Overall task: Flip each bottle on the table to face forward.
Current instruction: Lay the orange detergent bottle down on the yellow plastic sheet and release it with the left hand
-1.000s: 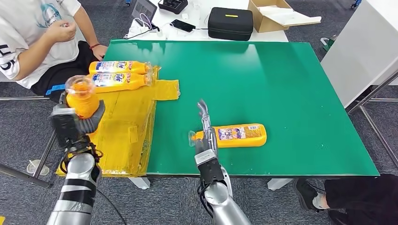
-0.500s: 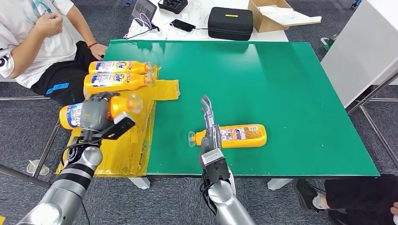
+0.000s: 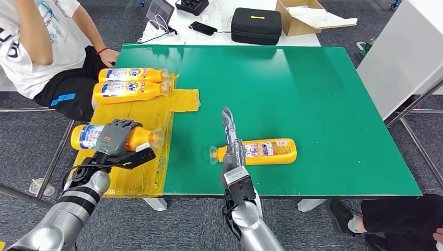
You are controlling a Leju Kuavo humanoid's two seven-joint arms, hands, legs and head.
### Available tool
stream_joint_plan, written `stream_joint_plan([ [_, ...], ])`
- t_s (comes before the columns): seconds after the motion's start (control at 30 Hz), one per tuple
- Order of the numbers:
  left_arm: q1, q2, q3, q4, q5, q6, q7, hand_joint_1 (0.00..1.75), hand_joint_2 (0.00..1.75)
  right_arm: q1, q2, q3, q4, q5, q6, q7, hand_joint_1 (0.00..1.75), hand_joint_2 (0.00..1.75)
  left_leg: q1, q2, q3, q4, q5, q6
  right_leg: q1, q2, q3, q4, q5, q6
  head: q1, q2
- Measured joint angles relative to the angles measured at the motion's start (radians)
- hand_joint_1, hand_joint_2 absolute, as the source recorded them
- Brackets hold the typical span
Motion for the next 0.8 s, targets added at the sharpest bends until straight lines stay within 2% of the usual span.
stream_joint_plan([
  [0.3, 0.020, 0.010, -0.019, 0.055, 0.001, -0.092, -0.008, 1.75, 1.75, 0.000, 0.001, -0.001, 0.010, -0.010, 0.039, 0.003, 0.00, 0.00, 0.000, 0.000, 0.000, 0.000, 0.000, 0.000, 0.000, 0.000, 0.000, 0.000, 0.000, 0.000, 0.000, 0.000],
  [0.37, 0.026, 0.010, -0.026, 0.064, 0.002, -0.101, -0.010, 1.71, 1.75, 0.000, 0.002, -0.001, 0.015, -0.016, 0.046, 0.007, 0.00, 0.00, 0.000, 0.000, 0.000, 0.000, 0.000, 0.000, 0.000, 0.000, 0.000, 0.000, 0.000, 0.000, 0.000, 0.000],
  [0.4, 0.029, 0.009, -0.029, 0.067, 0.003, -0.106, -0.012, 1.63, 1.75, 0.000, 0.004, -0.001, 0.018, -0.020, 0.051, 0.010, 0.00, 0.00, 0.000, 0.000, 0.000, 0.000, 0.000, 0.000, 0.000, 0.000, 0.000, 0.000, 0.000, 0.000, 0.000, 0.000],
  [0.47, 0.033, 0.006, -0.033, 0.072, 0.011, -0.115, -0.021, 1.23, 1.75, 0.000, 0.006, -0.001, 0.024, -0.028, 0.061, 0.017, 0.00, 0.00, 0.000, -0.001, 0.000, 0.000, 0.000, 0.000, 0.000, 0.000, 0.001, 0.000, 0.000, 0.000, 0.000, 0.000],
  [0.53, 0.037, 0.005, -0.036, 0.075, 0.025, -0.133, -0.039, 0.48, 1.75, -0.001, 0.007, -0.002, 0.031, -0.031, 0.070, 0.020, 0.00, 0.00, 0.000, -0.001, 0.001, 0.000, 0.000, 0.000, 0.000, 0.000, 0.002, 0.000, 0.000, 0.000, 0.000, 0.000],
  [0.57, 0.040, 0.004, -0.037, 0.075, 0.036, -0.146, -0.049, 0.21, 1.75, -0.002, 0.008, -0.002, 0.036, -0.032, 0.074, 0.020, 0.00, 0.00, 0.000, -0.001, 0.002, 0.000, 0.000, 0.000, 0.000, 0.000, 0.003, 0.000, 0.000, 0.000, 0.000, 0.000],
  [0.6, 0.042, 0.003, -0.038, 0.075, 0.046, -0.158, -0.057, 0.02, 1.75, -0.004, 0.010, -0.002, 0.039, -0.032, 0.078, 0.021, 0.00, 0.00, 0.000, -0.001, 0.003, 0.000, 0.000, 0.000, 0.000, -0.001, 0.004, 0.000, 0.000, 0.000, 0.000, 0.000],
  [0.63, 0.044, 0.001, -0.039, 0.075, 0.057, -0.170, -0.064, 0.00, 1.75, -0.005, 0.011, -0.002, 0.043, -0.032, 0.081, 0.021, 0.00, 0.00, 0.000, -0.001, 0.003, 0.000, 0.000, 0.000, 0.000, -0.001, 0.004, 0.000, -0.001, 0.000, 0.000, 0.000],
  [0.77, 0.050, -0.006, -0.042, 0.075, 0.098, -0.218, -0.078, 0.00, 0.00, -0.010, 0.016, -0.003, 0.059, -0.033, 0.090, 0.023, 0.00, 0.00, 0.000, -0.002, 0.006, -0.001, -0.001, 0.000, 0.000, -0.001, 0.008, 0.000, -0.001, 0.000, 0.000, 0.000],
  [0.8, 0.050, -0.006, -0.043, 0.075, 0.111, -0.234, -0.079, 0.00, 0.00, -0.012, 0.017, -0.003, 0.062, -0.033, 0.091, 0.023, 0.00, 0.00, 0.000, -0.002, 0.007, -0.001, -0.001, 0.000, 0.000, -0.001, 0.008, 0.000, -0.001, 0.000, 0.000, 0.000],
])
